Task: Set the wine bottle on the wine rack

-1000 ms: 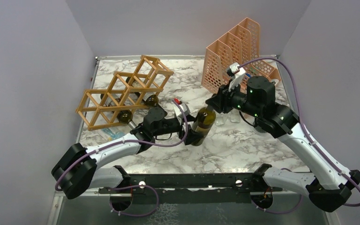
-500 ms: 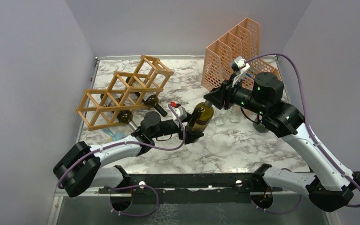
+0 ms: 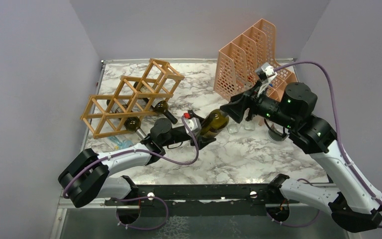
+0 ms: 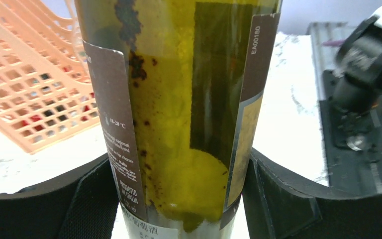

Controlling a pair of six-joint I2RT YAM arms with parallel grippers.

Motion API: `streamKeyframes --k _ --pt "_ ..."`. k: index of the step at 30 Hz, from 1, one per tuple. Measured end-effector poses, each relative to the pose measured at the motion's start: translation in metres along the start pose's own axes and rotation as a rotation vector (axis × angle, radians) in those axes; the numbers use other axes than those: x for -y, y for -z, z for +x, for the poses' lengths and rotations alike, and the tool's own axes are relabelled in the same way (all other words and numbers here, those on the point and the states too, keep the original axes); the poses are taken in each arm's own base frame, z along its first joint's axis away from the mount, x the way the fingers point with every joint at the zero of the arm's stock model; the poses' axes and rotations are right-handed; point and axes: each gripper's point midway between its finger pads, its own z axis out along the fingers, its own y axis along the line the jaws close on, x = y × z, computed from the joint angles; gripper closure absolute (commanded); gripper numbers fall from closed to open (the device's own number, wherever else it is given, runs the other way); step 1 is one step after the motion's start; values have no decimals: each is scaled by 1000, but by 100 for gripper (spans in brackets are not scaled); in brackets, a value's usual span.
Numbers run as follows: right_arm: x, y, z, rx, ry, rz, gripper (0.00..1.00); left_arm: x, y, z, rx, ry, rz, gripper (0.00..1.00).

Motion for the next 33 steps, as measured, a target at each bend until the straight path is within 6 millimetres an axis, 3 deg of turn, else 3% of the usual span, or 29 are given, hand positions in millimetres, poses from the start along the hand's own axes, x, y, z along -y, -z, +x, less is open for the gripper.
streamKeyframes --k 4,7,11,17,27,33 --pt "-3 21 -7 28 26 13 33 -13 1 4 -25 -150 -38 100" --pt "-6 36 -19 54 52 22 33 -24 -2 -4 -26 -305 -51 100" --pt "-9 50 -38 99 93 35 33 -43 -9 -35 7 -540 -92 100" --pt "-3 62 -47 101 141 83 32 -69 -11 -80 18 -837 -183 100" --pt "11 61 -25 -13 187 136 32 -88 -18 -109 -87 -1214 -173 100" --pt "25 53 15 -128 173 162 32 -93 -21 -121 -163 -1404 -114 100"
